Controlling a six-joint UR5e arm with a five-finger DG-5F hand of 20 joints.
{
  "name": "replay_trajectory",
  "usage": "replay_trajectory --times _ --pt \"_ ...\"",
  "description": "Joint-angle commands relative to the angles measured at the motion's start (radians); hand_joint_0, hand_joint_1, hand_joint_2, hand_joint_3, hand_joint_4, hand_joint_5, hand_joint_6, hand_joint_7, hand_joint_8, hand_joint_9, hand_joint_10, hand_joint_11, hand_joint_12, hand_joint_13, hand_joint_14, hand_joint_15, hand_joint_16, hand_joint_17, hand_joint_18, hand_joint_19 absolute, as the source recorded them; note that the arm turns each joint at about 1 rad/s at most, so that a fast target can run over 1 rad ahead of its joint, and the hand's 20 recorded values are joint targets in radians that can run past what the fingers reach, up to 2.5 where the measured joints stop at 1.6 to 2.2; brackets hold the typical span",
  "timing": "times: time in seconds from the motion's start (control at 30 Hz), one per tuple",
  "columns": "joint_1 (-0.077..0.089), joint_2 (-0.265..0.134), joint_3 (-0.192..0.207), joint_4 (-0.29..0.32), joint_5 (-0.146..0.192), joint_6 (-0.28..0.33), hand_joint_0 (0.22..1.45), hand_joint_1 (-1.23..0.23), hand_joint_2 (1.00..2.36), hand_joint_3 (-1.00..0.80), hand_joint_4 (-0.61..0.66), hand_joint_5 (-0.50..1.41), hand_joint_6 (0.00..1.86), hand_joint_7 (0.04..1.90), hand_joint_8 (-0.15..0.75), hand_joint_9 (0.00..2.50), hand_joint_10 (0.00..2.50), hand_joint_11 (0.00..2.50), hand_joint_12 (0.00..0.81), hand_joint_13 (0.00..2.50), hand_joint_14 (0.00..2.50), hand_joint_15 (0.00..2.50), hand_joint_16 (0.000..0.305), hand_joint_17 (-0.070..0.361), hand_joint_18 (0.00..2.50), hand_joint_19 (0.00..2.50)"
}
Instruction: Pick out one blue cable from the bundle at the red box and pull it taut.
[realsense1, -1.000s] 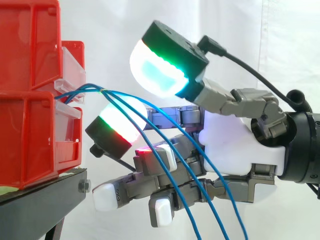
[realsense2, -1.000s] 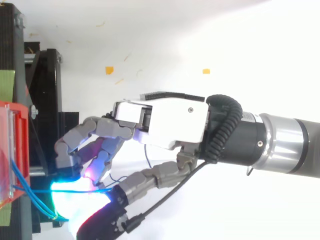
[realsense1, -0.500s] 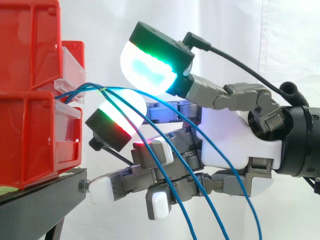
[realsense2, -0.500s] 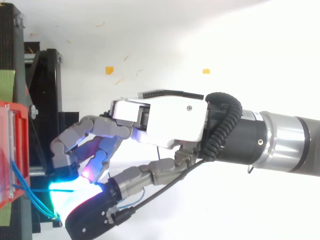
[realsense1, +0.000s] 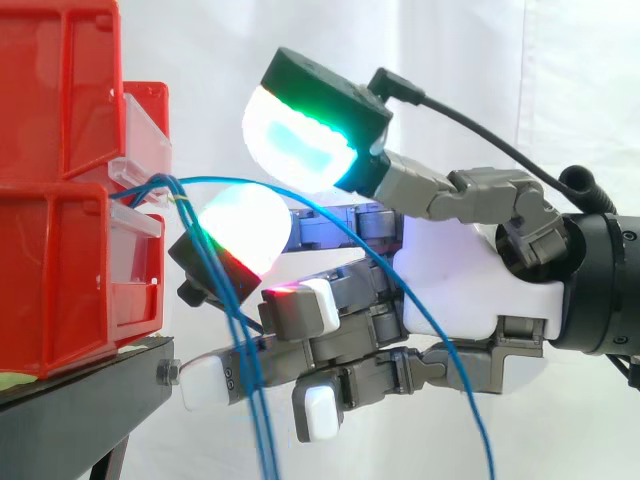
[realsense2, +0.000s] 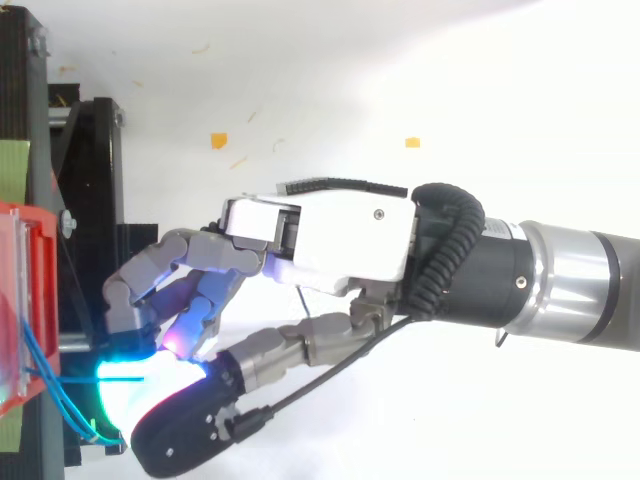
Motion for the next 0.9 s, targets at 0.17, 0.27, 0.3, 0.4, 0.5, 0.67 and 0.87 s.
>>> replay_trajectory --times 0.17,0.27,0.3,0.4,0.5,0.67,0.87 --pt "0.0 0.0 0.0 -0.003 0.0 0.0 0.6 -0.33 1.0 -0.5 0.08 -0.15 0.89 1.02 0.275 1.04 0.03 1.07 0.332 0.64 0.02 0.43 0.043 0.097 0.76 0.89" --pt "0.0 0.0 0.0 -0.003 0.0 -0.001 0.61 -0.38 1.0 -0.45 0.08 -0.15 0.88 1.02 0.277 1.03 0.03 1.06 0.337 0.62 0.02 0.44 0.044 0.098 0.75 0.91" --pt "0.0 0.0 0.0 -0.003 0.0 -0.001 0.61 -0.39 1.01 -0.43 0.08 -0.15 0.88 1.02 0.284 1.02 0.03 1.07 0.338 0.62 0.02 0.45 0.044 0.1 0.74 0.91" --pt "0.0 0.0 0.001 -0.003 0.0 -0.003 0.61 -0.4 1.01 -0.38 0.09 -0.16 0.88 1.03 0.284 1.01 0.03 1.07 0.343 0.6 0.02 0.44 0.045 0.101 0.73 0.91" --pt "0.0 0.0 0.003 -0.003 0.0 -0.003 0.6 -0.43 1.02 -0.31 0.11 -0.16 0.88 1.02 0.289 0.98 0.03 1.07 0.344 0.58 0.02 0.44 0.045 0.102 0.72 0.92" --pt "0.0 0.0 0.003 -0.003 0.0 -0.004 0.6 -0.46 1.02 -0.25 0.14 -0.19 0.9 0.96 0.298 0.92 0.03 1.1 0.347 0.57 0.02 0.44 0.046 0.104 0.71 0.91" --pt "0.0 0.0 0.003 -0.003 0.0 -0.004 0.59 -0.54 1.02 -0.2 0.17 -0.21 0.92 0.95 0.305 0.89 0.03 1.11 0.351 0.55 0.02 0.44 0.047 0.105 0.71 0.9"
